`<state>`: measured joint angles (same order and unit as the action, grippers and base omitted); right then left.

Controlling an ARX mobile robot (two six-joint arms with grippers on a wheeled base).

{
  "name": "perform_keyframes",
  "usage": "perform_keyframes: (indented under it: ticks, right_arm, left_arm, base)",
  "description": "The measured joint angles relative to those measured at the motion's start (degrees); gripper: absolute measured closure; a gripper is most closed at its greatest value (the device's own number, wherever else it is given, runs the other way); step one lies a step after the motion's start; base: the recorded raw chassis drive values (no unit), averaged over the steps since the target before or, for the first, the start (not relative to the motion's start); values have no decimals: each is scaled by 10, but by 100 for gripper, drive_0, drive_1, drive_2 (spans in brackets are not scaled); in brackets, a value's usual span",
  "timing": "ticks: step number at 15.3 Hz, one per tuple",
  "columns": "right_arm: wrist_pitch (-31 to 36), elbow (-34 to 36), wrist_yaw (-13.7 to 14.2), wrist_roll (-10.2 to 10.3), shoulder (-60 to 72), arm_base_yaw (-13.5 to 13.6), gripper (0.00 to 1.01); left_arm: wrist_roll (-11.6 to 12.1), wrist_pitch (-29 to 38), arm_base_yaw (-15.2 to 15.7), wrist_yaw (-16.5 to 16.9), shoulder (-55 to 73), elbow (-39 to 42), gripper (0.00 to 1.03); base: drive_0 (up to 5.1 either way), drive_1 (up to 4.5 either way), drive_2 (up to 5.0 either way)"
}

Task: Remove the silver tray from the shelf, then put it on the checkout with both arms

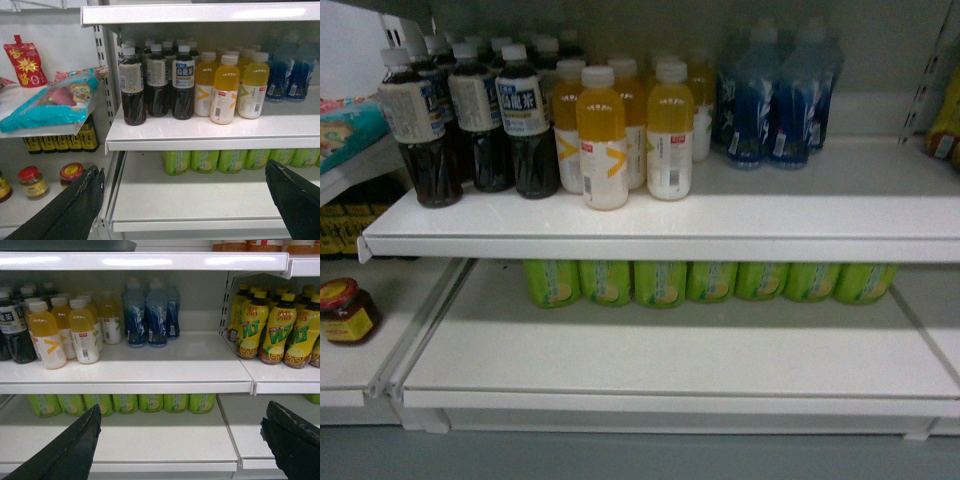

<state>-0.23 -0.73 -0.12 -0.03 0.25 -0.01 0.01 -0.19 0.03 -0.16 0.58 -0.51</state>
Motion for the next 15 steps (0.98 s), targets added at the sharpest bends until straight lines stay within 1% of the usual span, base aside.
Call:
perform_keyframes:
  ticks: [15]
  right_arm:
    - [1, 0, 1, 0, 0, 0, 3]
  left_arm:
    - [0, 1, 0, 2, 0, 0, 5]
  base:
    - [0, 0, 0]
